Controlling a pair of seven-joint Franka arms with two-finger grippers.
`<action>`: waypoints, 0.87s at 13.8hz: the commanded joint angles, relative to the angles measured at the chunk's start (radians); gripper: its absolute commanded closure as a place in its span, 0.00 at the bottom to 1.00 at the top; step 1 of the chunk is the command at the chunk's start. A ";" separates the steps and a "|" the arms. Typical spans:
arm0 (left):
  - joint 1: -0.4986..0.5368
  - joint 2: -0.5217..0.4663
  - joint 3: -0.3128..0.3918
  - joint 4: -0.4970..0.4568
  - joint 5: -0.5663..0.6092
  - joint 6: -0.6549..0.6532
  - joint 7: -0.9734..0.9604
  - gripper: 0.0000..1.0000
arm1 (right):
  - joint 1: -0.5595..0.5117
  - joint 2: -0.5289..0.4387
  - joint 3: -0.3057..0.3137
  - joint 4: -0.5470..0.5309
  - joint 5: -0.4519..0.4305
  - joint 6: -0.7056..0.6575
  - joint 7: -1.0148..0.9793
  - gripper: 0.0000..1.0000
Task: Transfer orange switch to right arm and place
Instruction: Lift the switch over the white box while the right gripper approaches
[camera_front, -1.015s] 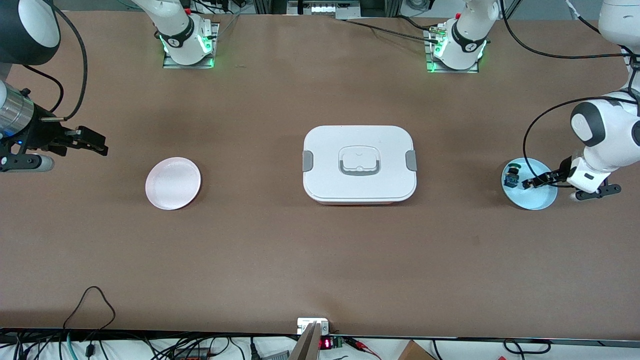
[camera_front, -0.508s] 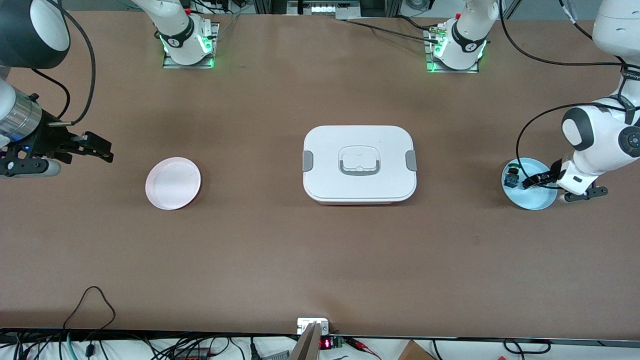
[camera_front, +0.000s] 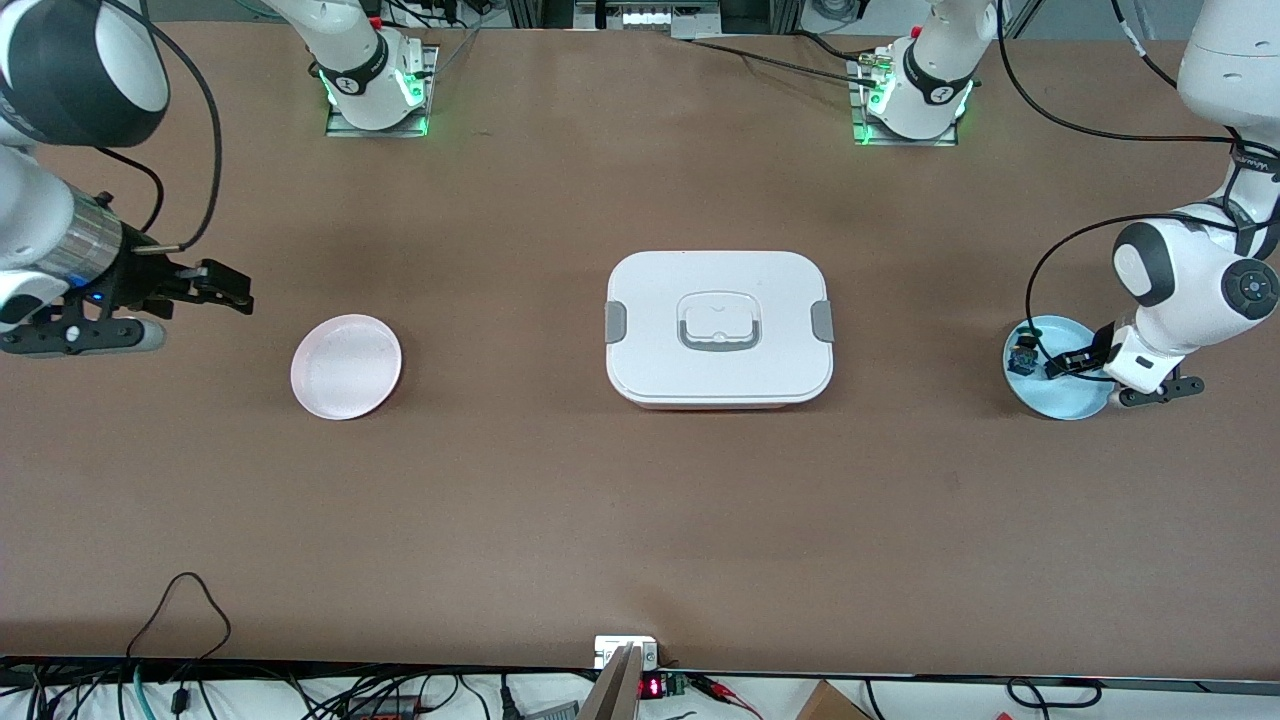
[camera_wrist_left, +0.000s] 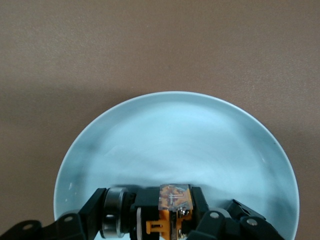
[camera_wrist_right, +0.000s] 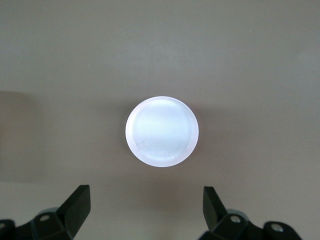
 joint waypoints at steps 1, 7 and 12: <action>0.011 -0.009 -0.013 0.012 0.003 -0.046 0.010 0.78 | 0.009 -0.029 0.001 -0.138 0.011 0.123 0.003 0.00; 0.003 -0.089 -0.029 0.156 0.006 -0.292 0.083 0.81 | 0.019 -0.064 0.003 -0.302 0.011 0.292 -0.010 0.00; 0.013 -0.089 -0.094 0.374 -0.046 -0.552 0.313 0.81 | 0.013 -0.086 0.003 -0.300 0.019 0.288 -0.282 0.00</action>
